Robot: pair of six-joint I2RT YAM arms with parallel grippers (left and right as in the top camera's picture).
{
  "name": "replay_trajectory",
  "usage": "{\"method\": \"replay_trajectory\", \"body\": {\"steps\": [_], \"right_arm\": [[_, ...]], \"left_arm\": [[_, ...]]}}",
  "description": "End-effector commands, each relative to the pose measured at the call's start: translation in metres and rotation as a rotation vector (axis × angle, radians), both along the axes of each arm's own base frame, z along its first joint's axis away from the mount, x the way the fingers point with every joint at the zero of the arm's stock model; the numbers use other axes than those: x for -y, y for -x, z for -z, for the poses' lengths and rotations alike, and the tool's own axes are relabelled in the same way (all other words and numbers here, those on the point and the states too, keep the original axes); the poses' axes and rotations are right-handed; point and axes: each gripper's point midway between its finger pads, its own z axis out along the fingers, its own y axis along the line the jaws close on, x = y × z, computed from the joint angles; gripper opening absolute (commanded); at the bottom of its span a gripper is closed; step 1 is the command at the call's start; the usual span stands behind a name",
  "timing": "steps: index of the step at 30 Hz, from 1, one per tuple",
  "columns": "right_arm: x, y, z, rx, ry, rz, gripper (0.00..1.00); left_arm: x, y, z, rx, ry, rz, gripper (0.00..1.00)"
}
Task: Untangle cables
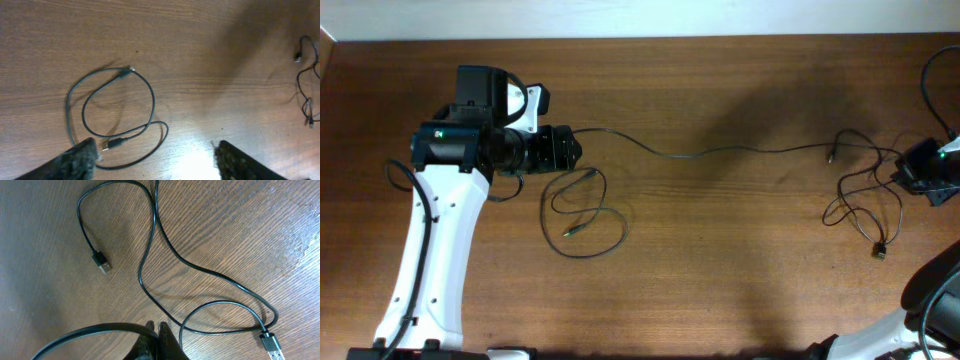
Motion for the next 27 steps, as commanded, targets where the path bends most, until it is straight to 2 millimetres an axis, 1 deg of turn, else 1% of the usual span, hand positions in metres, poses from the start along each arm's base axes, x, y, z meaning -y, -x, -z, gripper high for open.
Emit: {"method": "replay_trajectory", "body": {"steps": [1,3,4,5,6,8,10,11,12,13,14,15,16,17,18,20,21,22,23,24,25,26,27], "right_arm": [[0.002,0.002,0.002,-0.009,0.007,0.011,0.27],[0.002,0.002,0.002,-0.01,0.009,0.008,0.27],[0.005,0.004,0.003,-0.021,0.026,0.013,0.25],[0.007,0.005,0.003,-0.031,0.04,0.016,0.2],[0.008,0.006,0.004,-0.034,0.044,0.018,0.2],[0.008,0.006,0.004,-0.034,0.043,0.017,0.2],[0.007,0.007,0.004,-0.036,0.042,0.017,0.2],[0.005,0.007,0.004,-0.039,0.032,0.016,0.23],[-0.002,0.008,0.003,-0.036,-0.002,0.006,0.38],[-0.017,0.007,0.002,-0.031,-0.059,-0.017,0.6],[-0.036,0.004,-0.001,-0.002,-0.109,-0.112,0.71],[-0.06,0.002,-0.005,0.016,-0.162,-0.21,0.82],[-0.078,0.0,-0.006,0.015,-0.188,-0.263,0.89],[-0.097,-0.001,-0.007,0.005,-0.211,-0.305,0.92],[-0.115,-0.004,-0.008,0.002,-0.226,-0.347,0.93],[-0.164,-0.011,-0.011,0.0,-0.254,-0.475,0.94],[-0.186,-0.014,-0.01,0.002,-0.246,-0.538,0.95],[-0.212,-0.017,-0.011,0.011,-0.237,-0.615,0.96],[-0.227,-0.019,-0.011,0.017,-0.229,-0.66,0.96],[-0.251,-0.021,-0.011,0.033,-0.22,-0.724,0.99],[-0.26,-0.022,-0.011,0.042,-0.216,-0.75,0.99],[-0.276,-0.022,-0.012,0.052,-0.211,-0.794,0.99],[-0.284,-0.021,-0.012,0.056,-0.21,-0.817,0.99]], "left_arm": [[-0.006,0.0,-0.004,0.014,-0.023,-0.016,0.82],[-0.011,0.001,-0.001,0.002,-0.045,-0.027,0.82],[-0.019,0.003,0.004,-0.017,-0.094,-0.05,0.82],[-0.033,0.007,0.012,-0.06,-0.156,-0.106,0.9],[-0.045,0.012,0.02,-0.108,-0.202,-0.183,0.99],[-0.064,0.017,0.032,-0.176,-0.28,-0.293,0.99],[-0.063,0.015,0.041,-0.206,-0.28,-0.295,0.99],[-0.061,0.014,0.045,-0.218,-0.27,-0.288,0.99],[-0.057,0.013,0.048,-0.23,-0.252,-0.279,0.99],[-0.053,0.011,0.051,-0.237,-0.232,-0.27,1.0],[-0.051,0.008,0.052,-0.232,-0.219,-0.262,0.99],[-0.047,0.005,0.052,-0.226,-0.197,-0.255,0.99],[-0.043,0.003,0.051,-0.218,-0.175,-0.247,0.99],[-0.04,0.0,0.05,-0.209,-0.157,-0.242,0.99],[-0.038,-0.001,0.049,-0.205,-0.148,-0.239,0.99],[-0.036,-0.003,0.048,-0.197,-0.136,-0.234,1.0],[-0.036,-0.003,0.048,-0.196,-0.135,-0.234,0.99],[-0.036,-0.003,0.048,-0.196,-0.135,-0.234,0.99],[-0.036,-0.003,0.048,-0.196,-0.135,-0.234,0.99],[-0.036,-0.003,0.048,-0.196,-0.137,-0.232,0.99],[-0.036,-0.003,0.048,-0.196,-0.137,-0.232,0.99],[-0.036,-0.003,0.048,-0.194,-0.139,-0.226,0.99],[-0.036,-0.003,0.048,-0.192,-0.142,-0.217,0.99]]}}
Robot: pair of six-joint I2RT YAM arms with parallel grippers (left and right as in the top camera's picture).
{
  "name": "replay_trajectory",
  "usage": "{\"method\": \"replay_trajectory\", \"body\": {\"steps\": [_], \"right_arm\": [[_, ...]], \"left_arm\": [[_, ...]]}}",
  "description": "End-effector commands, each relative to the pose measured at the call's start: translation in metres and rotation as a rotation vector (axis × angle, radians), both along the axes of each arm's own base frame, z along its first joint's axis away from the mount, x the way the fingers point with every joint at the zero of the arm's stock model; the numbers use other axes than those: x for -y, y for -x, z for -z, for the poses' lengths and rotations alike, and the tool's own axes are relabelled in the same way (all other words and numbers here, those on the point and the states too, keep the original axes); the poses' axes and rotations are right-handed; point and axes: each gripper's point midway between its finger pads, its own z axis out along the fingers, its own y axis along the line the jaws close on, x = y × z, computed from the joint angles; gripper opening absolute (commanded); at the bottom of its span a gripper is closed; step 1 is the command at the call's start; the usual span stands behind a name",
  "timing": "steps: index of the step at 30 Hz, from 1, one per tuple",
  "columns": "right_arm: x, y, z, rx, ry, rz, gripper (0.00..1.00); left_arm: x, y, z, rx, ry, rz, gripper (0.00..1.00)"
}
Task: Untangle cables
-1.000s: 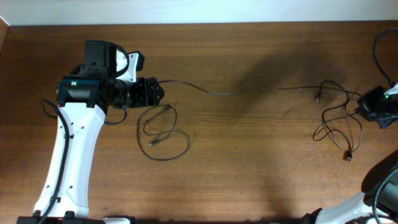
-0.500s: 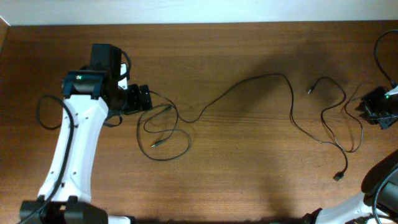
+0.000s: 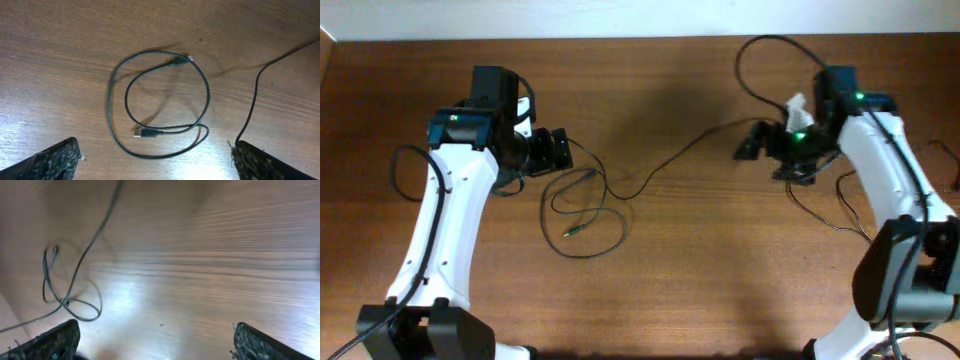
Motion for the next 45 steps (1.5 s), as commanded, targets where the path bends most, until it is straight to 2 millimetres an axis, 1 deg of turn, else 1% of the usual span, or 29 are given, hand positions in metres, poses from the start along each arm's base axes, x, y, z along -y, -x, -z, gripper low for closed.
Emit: {"method": "replay_trajectory", "body": {"steps": [1,3,4,5,6,8,9,11,14,15,16,17,19,20,21,24,26,28,30,32,34,36,37,38,39,41,42,43,45], "right_arm": [[-0.024,0.004,-0.001,0.017,-0.008,-0.072,0.99],[-0.039,0.005,-0.003,0.027,-0.036,-0.102,0.99],[-0.047,0.005,-0.008,0.038,-0.082,-0.116,0.99],[-0.06,0.005,-0.016,0.048,-0.157,-0.134,0.99],[-0.072,0.007,-0.026,0.052,-0.242,-0.151,0.99],[-0.104,0.012,-0.058,0.07,-0.479,-0.209,0.99],[-0.114,0.016,-0.071,0.076,-0.563,-0.236,0.99],[-0.131,0.023,-0.085,0.061,-0.654,-0.27,0.99],[-0.16,0.026,-0.09,-0.076,-0.679,-0.192,0.99],[-0.169,0.027,-0.092,-0.12,-0.686,-0.163,0.94],[-0.178,0.028,-0.095,-0.16,-0.693,-0.139,0.87],[-0.186,0.029,-0.096,-0.205,-0.698,-0.113,0.83],[-0.2,0.038,-0.098,-0.367,-0.693,-0.017,0.74],[-0.208,0.041,-0.099,-0.415,-0.692,0.012,0.73],[-0.212,0.04,-0.101,-0.415,-0.694,0.016,0.72],[-0.237,0.041,-0.112,-0.423,-0.726,0.005,0.72],[-0.247,0.038,-0.116,-0.43,-0.729,0.036,0.72],[-0.252,0.039,-0.116,-0.462,-0.723,0.07,0.72],[-0.252,0.038,-0.116,-0.47,-0.723,0.078,0.72],[-0.252,0.036,-0.114,-0.458,-0.714,0.09,0.72],[-0.25,0.03,-0.109,-0.332,-0.694,0.038,0.64],[-0.246,0.023,-0.105,-0.207,-0.675,-0.025,0.51],[-0.24,0.018,-0.104,-0.108,-0.669,-0.093,0.44],[-0.237,0.017,-0.103,-0.051,-0.663,-0.137,0.44],[-0.233,0.018,-0.1,0.009,-0.644,-0.196,0.44],[-0.224,0.029,-0.087,0.083,-0.592,-0.315,0.45],[-0.217,0.036,-0.08,0.107,-0.569,-0.372,0.55],[-0.206,0.043,-0.073,0.135,-0.541,-0.44,0.65],[-0.186,0.048,-0.061,0.139,-0.486,-0.475,0.82]], "left_arm": [[0.0,-0.001,0.001,0.0,0.006,0.02,0.99],[0.001,-0.001,0.001,0.004,0.003,0.053,0.99],[0.001,-0.001,0.001,0.005,0.003,0.056,1.0],[0.007,-0.002,0.0,0.015,0.022,0.096,0.99],[0.017,-0.003,-0.003,0.029,0.072,0.147,0.99],[0.033,-0.005,-0.009,0.051,0.161,0.175,0.99],[0.037,-0.006,-0.011,0.06,0.184,0.188,0.99],[0.05,-0.007,-0.017,0.091,0.243,0.263,0.99],[0.054,-0.015,-0.022,0.139,0.253,0.289,0.99],[0.055,-0.017,-0.023,0.15,0.252,0.292,0.99],[0.055,-0.019,-0.023,0.158,0.251,0.295,0.99],[0.056,-0.022,-0.024,0.17,0.25,0.298,0.99],[0.056,-0.026,-0.027,0.193,0.247,0.302,0.99],[0.058,-0.029,-0.028,0.208,0.246,0.308,0.99],[0.06,-0.03,-0.029,0.215,0.245,0.314,0.99],[0.068,-0.034,-0.029,0.237,0.214,0.337,1.0],[0.071,-0.036,-0.028,0.245,0.172,0.348,0.99],[0.073,-0.036,-0.025,0.242,0.11,0.355,1.0],[0.069,-0.037,-0.023,0.242,0.072,0.345,1.0],[0.056,-0.04,-0.02,0.238,0.007,0.302,0.99],[0.043,-0.043,-0.019,0.231,-0.051,0.24,0.98],[0.028,-0.044,-0.015,0.216,-0.116,0.164,0.98],[0.02,-0.043,-0.01,0.207,-0.158,0.138,0.98],[0.015,-0.043,-0.006,0.201,-0.186,0.128,0.98],[0.015,-0.043,0.001,0.193,-0.184,0.13,0.95],[0.051,-0.034,0.016,0.148,0.005,0.232,0.9],[0.066,-0.03,0.022,0.122,0.086,0.274,0.89],[0.074,-0.029,0.03,0.096,0.132,0.288,0.89],[0.101,-0.027,0.032,0.073,0.287,0.33,0.9]]}}
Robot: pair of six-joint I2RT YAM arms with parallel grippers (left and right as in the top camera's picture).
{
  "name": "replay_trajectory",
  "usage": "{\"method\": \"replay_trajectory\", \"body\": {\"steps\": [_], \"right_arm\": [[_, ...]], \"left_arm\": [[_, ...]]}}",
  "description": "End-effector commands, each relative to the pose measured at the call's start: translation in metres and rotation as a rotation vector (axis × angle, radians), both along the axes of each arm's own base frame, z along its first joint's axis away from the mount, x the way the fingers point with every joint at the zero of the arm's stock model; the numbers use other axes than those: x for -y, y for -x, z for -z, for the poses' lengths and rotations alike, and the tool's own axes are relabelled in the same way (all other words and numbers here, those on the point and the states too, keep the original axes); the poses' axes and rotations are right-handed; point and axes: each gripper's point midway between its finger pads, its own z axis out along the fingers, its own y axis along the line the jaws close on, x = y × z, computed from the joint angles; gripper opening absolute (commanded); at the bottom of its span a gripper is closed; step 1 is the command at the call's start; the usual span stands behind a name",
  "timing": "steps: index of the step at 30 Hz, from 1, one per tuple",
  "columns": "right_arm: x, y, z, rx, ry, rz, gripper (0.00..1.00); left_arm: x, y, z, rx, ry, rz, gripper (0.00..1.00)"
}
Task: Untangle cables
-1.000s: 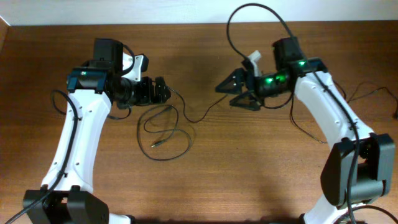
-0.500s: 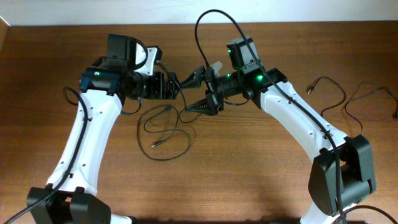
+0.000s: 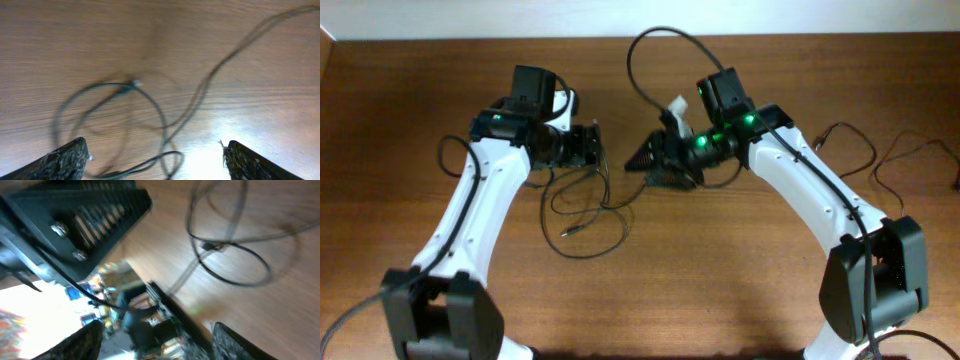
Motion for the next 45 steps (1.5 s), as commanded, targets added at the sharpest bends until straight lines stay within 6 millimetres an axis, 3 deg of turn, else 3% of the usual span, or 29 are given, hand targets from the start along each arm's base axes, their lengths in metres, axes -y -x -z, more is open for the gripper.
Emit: {"method": "replay_trajectory", "body": {"steps": [1,3,5,7,8,11,14,16,18,45], "right_arm": [[0.032,-0.001,0.013,0.213,0.043,-0.117,0.86],[0.057,0.009,0.024,0.227,0.101,-0.169,0.9],[0.091,0.01,0.046,0.174,0.275,-0.145,0.9],[0.119,0.009,0.058,0.134,0.386,-0.116,0.9],[0.134,0.008,0.061,0.114,0.429,-0.094,0.9],[0.158,0.002,0.065,0.081,0.466,-0.031,0.93],[0.156,0.001,0.065,0.092,0.47,-0.037,0.99],[0.156,-0.002,0.065,0.104,0.468,-0.034,0.99],[0.155,-0.003,0.065,0.108,0.465,-0.033,0.99],[0.155,-0.006,0.065,0.121,0.464,-0.03,0.99]], "left_arm": [[0.059,0.008,0.006,-0.075,0.291,0.148,0.91],[0.091,0.011,0.017,-0.091,0.326,0.226,0.94],[0.102,0.015,0.027,-0.101,0.273,0.252,0.94],[0.093,0.013,0.038,-0.078,0.116,0.229,0.97],[0.078,0.008,0.039,-0.064,-0.018,0.173,1.0],[0.041,-0.005,0.011,-0.041,-0.193,-0.016,0.99],[0.019,-0.015,0.0,-0.036,-0.177,-0.089,0.99],[-0.003,-0.01,0.004,-0.084,-0.187,-0.136,0.99],[-0.013,-0.001,0.007,-0.13,-0.203,-0.151,0.99],[-0.014,0.002,0.008,-0.143,-0.207,-0.152,0.99]]}}
